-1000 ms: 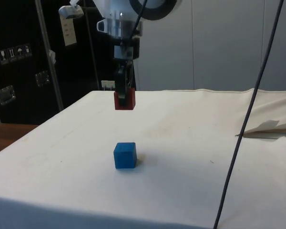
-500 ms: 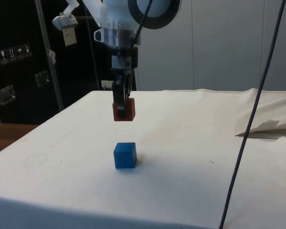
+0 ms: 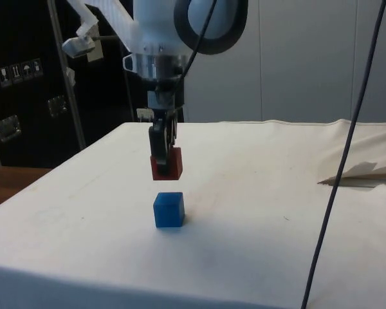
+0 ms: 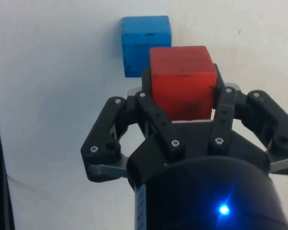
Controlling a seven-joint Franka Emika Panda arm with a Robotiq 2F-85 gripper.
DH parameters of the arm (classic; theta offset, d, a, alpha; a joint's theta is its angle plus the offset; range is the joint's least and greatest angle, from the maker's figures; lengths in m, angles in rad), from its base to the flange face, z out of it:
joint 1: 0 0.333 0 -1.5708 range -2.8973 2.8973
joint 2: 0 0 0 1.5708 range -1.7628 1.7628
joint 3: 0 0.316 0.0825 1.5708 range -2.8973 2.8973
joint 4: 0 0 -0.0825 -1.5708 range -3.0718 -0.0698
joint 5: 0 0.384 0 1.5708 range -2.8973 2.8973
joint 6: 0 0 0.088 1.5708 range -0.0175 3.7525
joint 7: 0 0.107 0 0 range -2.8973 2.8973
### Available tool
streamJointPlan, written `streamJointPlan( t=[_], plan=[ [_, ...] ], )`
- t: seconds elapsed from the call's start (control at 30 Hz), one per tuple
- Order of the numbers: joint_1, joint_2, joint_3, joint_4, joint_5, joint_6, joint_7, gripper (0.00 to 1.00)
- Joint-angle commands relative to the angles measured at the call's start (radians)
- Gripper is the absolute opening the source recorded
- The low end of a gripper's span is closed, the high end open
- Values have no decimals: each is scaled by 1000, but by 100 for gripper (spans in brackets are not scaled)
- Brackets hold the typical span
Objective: Stack the two cubes.
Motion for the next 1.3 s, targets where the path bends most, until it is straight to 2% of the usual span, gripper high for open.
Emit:
streamJointPlan(
  t=[0.0, 0.03, 0.3, 0.33, 0.37, 0.43, 0.63, 0.67, 0.7, 0.93, 0.97, 1.0, 1.13, 1.2, 1.27],
  plan=[
    [0, 4, 4, 2, -7, 1, 10, 0],
    [9, 16, -1, 4, -36, 15, 44, 0],
    [10, 56, 21, 7, -85, 53, 118, 0],
    [0, 53, 33, 7, -66, 41, 98, 0],
    [9, 60, 22, 7, -91, 58, 126, 0],
    [6, 68, 27, 7, -104, 71, 141, 0],
    [4, 72, 33, 7, -99, 75, 138, 0],
    [0, 72, 37, 7, -91, 70, 129, 0],
    [5, 75, 33, 8, -100, 76, 139, 0],
    [3, 91, 36, 10, -100, 81, 137, 0],
    [-1, 91, 42, 9, -92, 77, 130, 0],
    [3, 90, 36, 10, -100, 81, 137, 0],
    [3, 90, 36, 10, -101, 82, 137, 0],
    [3, 90, 36, 10, -101, 83, 137, 6],
    [-1, 91, 42, 11, -92, 77, 129, 24]
  ],
)
